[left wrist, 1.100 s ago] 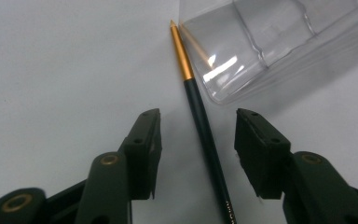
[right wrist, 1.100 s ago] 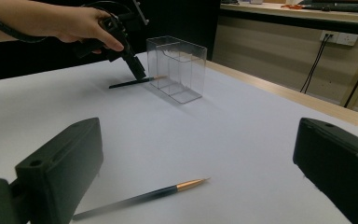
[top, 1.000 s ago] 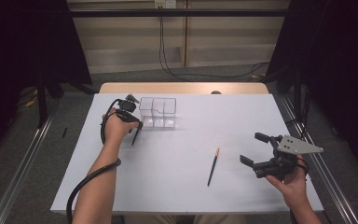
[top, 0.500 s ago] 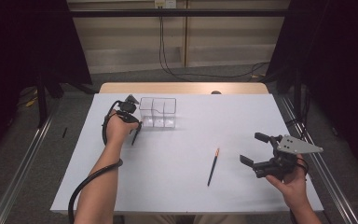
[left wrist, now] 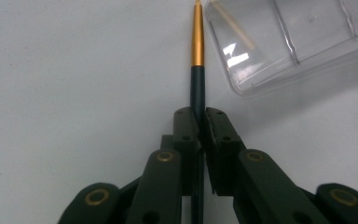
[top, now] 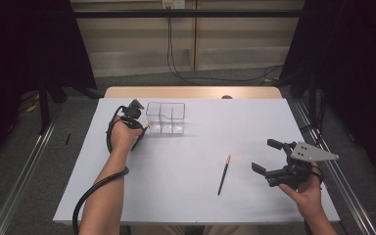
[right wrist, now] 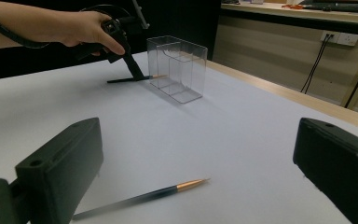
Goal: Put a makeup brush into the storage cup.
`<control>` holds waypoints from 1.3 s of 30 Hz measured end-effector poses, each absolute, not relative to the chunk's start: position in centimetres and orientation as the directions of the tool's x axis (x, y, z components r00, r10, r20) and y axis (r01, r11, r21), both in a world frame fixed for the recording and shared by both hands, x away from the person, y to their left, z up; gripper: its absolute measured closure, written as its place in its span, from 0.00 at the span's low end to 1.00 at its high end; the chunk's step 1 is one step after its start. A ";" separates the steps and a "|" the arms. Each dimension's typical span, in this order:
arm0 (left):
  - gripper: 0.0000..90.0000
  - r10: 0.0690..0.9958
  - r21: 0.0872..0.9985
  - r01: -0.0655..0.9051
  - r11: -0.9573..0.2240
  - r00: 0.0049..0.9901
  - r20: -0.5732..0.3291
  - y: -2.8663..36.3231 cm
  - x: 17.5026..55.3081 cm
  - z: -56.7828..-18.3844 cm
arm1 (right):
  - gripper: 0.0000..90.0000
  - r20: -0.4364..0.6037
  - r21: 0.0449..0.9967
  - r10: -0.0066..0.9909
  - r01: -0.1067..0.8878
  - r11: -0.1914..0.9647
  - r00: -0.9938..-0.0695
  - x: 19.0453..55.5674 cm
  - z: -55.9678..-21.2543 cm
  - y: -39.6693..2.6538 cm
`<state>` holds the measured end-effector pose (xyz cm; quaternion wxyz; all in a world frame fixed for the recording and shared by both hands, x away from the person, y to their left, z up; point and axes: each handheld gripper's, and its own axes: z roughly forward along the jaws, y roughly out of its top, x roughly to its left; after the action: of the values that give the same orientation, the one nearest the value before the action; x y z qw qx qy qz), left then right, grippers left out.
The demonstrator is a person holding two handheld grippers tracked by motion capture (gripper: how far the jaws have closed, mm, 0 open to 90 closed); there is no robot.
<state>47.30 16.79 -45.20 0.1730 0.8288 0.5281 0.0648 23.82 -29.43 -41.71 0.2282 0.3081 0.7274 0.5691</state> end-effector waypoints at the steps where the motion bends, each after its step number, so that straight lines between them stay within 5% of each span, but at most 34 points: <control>1: 0.93 0.897 0.354 0.851 -0.387 0.437 -0.070 16.7 47.3 -45.2 | 0.01 0.018 0.968 0.709 0.189 0.164 -0.705 23.8 -41.7 -29.4; 39: 0.92 0.922 0.261 0.899 -0.352 0.381 -0.070 16.4 47.7 -45.0 | 0.01 0.021 0.966 0.707 0.197 0.169 -0.707 24.0 -41.9 -29.3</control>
<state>47.68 16.39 -45.02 0.1290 0.8210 0.5544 0.0446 23.95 -29.32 -41.86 0.2253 0.3094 0.7304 0.5656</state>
